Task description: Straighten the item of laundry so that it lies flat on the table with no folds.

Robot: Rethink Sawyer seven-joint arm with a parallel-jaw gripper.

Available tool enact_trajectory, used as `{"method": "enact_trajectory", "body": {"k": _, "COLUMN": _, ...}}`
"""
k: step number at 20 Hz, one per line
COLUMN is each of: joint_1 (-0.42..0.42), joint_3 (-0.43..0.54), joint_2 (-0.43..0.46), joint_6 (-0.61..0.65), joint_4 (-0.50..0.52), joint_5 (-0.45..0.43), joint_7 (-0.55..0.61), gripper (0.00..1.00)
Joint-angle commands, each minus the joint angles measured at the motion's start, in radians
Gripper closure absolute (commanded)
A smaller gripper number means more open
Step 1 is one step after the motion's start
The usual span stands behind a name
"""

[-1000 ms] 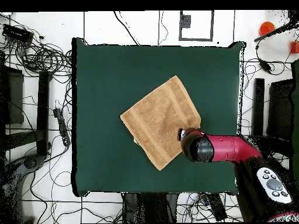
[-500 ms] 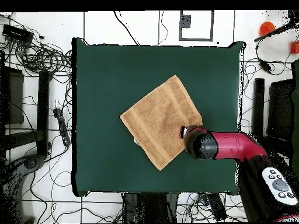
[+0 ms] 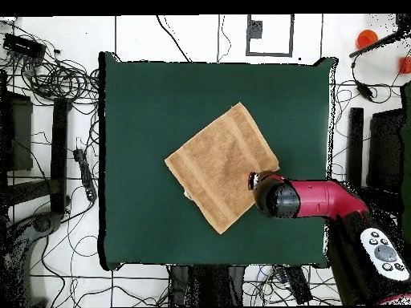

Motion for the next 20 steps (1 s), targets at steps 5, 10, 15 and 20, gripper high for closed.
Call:
{"method": "enact_trajectory", "body": {"k": 5, "joint_1": 0.03, "joint_3": 0.091, "joint_2": 0.046, "joint_6": 0.03, "joint_4": -0.033, "joint_5": -0.075, "joint_7": -0.141, "gripper": 1.0}}
{"method": "enact_trajectory", "body": {"k": 10, "joint_1": 0.037, "joint_3": 0.09, "joint_2": 0.046, "joint_6": 0.053, "joint_4": -0.036, "joint_5": -0.083, "joint_7": -0.145, "gripper": 0.0}}
{"method": "enact_trajectory", "body": {"k": 15, "joint_1": 0.042, "joint_3": 0.087, "joint_2": 0.045, "joint_6": 0.062, "joint_4": -0.041, "joint_5": -0.088, "joint_7": -0.148, "gripper": 0.0}}
{"method": "enact_trajectory", "body": {"k": 20, "joint_1": 0.045, "joint_3": 0.077, "joint_2": 0.05, "joint_6": 0.046, "joint_4": -0.044, "joint_5": -0.078, "joint_7": -0.111, "gripper": 0.0}}
